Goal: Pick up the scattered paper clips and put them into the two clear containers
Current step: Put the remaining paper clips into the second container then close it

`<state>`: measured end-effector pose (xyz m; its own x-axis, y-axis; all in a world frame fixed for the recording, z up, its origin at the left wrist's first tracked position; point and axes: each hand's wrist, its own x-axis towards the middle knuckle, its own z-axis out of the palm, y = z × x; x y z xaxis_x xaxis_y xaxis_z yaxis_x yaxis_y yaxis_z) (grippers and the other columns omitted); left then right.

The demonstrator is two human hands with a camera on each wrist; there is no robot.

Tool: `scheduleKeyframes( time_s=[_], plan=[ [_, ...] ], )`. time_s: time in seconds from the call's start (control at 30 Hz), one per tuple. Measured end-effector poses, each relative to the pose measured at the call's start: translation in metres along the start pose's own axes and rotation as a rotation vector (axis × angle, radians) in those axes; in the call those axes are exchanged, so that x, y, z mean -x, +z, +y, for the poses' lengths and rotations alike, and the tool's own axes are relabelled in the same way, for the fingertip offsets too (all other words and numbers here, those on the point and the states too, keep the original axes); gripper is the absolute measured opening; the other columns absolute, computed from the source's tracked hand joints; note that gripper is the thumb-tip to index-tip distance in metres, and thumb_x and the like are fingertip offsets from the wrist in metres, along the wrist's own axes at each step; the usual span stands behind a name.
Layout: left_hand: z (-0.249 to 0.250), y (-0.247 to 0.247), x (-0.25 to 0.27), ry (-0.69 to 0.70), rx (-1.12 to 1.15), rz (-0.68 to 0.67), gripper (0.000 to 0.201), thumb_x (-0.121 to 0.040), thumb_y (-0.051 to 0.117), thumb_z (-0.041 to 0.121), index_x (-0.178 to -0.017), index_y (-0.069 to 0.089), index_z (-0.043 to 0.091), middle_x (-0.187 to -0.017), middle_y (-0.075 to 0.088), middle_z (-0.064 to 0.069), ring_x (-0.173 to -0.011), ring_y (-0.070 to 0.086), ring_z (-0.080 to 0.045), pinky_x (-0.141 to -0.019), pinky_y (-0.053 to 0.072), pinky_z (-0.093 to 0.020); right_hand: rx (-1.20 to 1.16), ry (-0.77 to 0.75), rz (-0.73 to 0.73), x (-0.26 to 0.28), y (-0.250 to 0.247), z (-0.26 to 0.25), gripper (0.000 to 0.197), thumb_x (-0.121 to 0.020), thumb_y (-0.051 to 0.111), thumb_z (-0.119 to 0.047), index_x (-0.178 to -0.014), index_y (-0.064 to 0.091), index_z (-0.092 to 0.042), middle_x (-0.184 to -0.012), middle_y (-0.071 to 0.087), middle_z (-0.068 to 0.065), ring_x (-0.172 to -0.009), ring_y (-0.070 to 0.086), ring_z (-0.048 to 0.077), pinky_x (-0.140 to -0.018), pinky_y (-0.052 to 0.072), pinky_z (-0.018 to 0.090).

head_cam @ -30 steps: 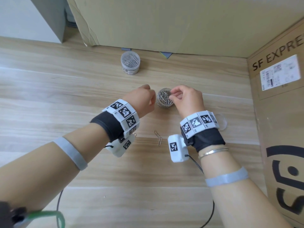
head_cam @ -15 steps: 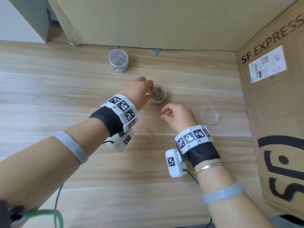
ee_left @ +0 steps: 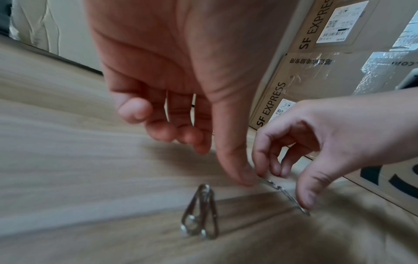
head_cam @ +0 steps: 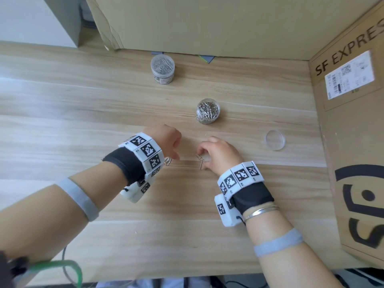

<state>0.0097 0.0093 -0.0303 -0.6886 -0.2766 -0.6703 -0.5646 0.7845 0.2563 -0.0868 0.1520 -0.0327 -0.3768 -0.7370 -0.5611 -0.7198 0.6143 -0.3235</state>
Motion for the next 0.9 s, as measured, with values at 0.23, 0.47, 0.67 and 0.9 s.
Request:
scheduleKeyframes(
  time_s=[0.23, 0.47, 0.67, 0.9],
  plan=[
    [0.004, 0.008, 0.010, -0.091, -0.088, -0.063, 0.031, -0.079, 0.068, 0.039, -0.099, 0.066, 0.015, -0.093, 0.062, -0.002, -0.077, 0.052, -0.021, -0.065, 0.044, -0.028, 0.053, -0.010, 0.101, 0.002, 0.008, -0.007, 0.017, -0.082, 0.067, -0.024, -0.098, 0.067, -0.019, -0.107, 0.060, 0.000, -0.101, 0.057, 0.022, -0.077, 0.046, 0.030],
    [0.007, 0.015, 0.014, -0.106, -0.122, -0.026, 0.020, -0.087, 0.060, 0.023, -0.105, 0.065, 0.014, -0.106, 0.065, -0.006, -0.091, 0.062, -0.026, -0.069, 0.044, -0.030, 0.089, 0.002, 0.146, 0.000, 0.013, -0.012, 0.014, -0.087, 0.056, -0.020, -0.095, 0.067, -0.016, -0.107, 0.061, 0.002, -0.100, 0.058, 0.024, -0.071, 0.043, 0.029],
    [0.007, 0.018, 0.013, -0.040, -0.156, -0.017, 0.019, -0.088, 0.052, 0.019, -0.102, 0.065, 0.014, -0.107, 0.065, -0.006, -0.086, 0.056, -0.025, -0.068, 0.042, -0.029, 0.090, 0.010, 0.130, -0.001, 0.014, -0.014, 0.015, -0.087, 0.054, -0.020, -0.094, 0.066, -0.015, -0.106, 0.061, 0.003, -0.101, 0.058, 0.024, -0.071, 0.043, 0.030],
    [0.007, 0.018, 0.012, 0.000, -0.211, -0.002, 0.017, -0.087, 0.052, 0.022, -0.099, 0.064, 0.017, -0.104, 0.064, -0.004, -0.095, 0.061, -0.025, -0.067, 0.042, -0.030, 0.030, 0.005, 0.196, -0.005, 0.015, -0.020, 0.012, -0.086, 0.058, -0.025, -0.092, 0.066, -0.017, -0.103, 0.062, 0.001, -0.095, 0.059, 0.022, -0.069, 0.041, 0.027]
  ],
)
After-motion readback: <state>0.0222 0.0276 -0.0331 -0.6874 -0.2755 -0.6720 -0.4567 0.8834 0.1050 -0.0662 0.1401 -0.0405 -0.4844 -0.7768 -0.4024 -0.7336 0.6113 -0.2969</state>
